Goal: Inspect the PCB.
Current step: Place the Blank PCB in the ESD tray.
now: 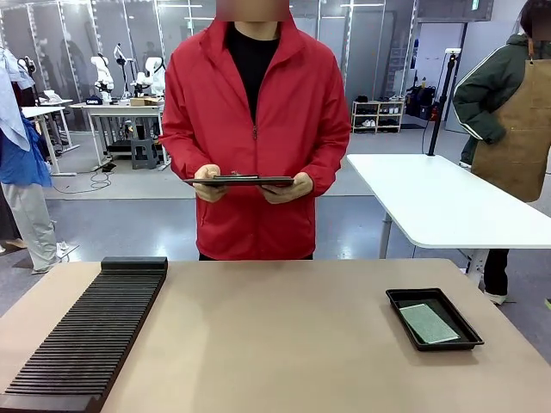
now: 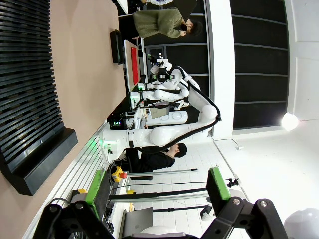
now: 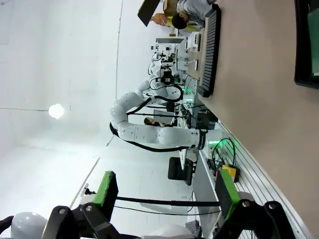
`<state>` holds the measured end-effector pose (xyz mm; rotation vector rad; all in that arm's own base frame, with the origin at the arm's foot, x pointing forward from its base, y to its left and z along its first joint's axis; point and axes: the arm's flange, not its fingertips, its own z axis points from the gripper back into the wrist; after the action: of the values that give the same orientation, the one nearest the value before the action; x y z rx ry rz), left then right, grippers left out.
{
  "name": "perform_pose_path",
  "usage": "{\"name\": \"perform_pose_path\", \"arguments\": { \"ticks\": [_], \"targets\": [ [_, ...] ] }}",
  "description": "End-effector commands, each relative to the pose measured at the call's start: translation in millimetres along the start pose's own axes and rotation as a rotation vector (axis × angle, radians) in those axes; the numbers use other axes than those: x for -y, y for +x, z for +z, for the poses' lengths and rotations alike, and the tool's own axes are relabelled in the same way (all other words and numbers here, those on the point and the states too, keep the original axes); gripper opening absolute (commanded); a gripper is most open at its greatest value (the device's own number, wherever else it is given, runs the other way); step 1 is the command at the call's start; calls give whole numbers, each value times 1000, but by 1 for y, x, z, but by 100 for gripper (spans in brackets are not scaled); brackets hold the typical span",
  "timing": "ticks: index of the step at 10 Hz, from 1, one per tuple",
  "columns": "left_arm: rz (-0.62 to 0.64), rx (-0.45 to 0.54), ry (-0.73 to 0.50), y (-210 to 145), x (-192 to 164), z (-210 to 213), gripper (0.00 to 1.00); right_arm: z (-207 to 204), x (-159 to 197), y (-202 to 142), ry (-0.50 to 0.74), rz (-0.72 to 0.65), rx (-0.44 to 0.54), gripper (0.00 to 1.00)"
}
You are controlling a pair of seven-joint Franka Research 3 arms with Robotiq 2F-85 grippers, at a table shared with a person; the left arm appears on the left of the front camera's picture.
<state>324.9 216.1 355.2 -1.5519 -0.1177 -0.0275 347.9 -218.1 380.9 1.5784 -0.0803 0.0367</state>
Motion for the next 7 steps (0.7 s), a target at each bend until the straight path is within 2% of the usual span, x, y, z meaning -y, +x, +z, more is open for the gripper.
{"name": "perform_pose_path", "arguments": {
  "ticks": [1,2,7],
  "targets": [
    [-2,2,0,0,1,1,100,-14,-6,2,-84,-14,-16,100],
    [-2,2,0,0,1,1,100,0,0,0,0,0,0,100],
    [-2,2,0,0,1,1,100,0,0,0,0,0,0,100]
  ]
}}
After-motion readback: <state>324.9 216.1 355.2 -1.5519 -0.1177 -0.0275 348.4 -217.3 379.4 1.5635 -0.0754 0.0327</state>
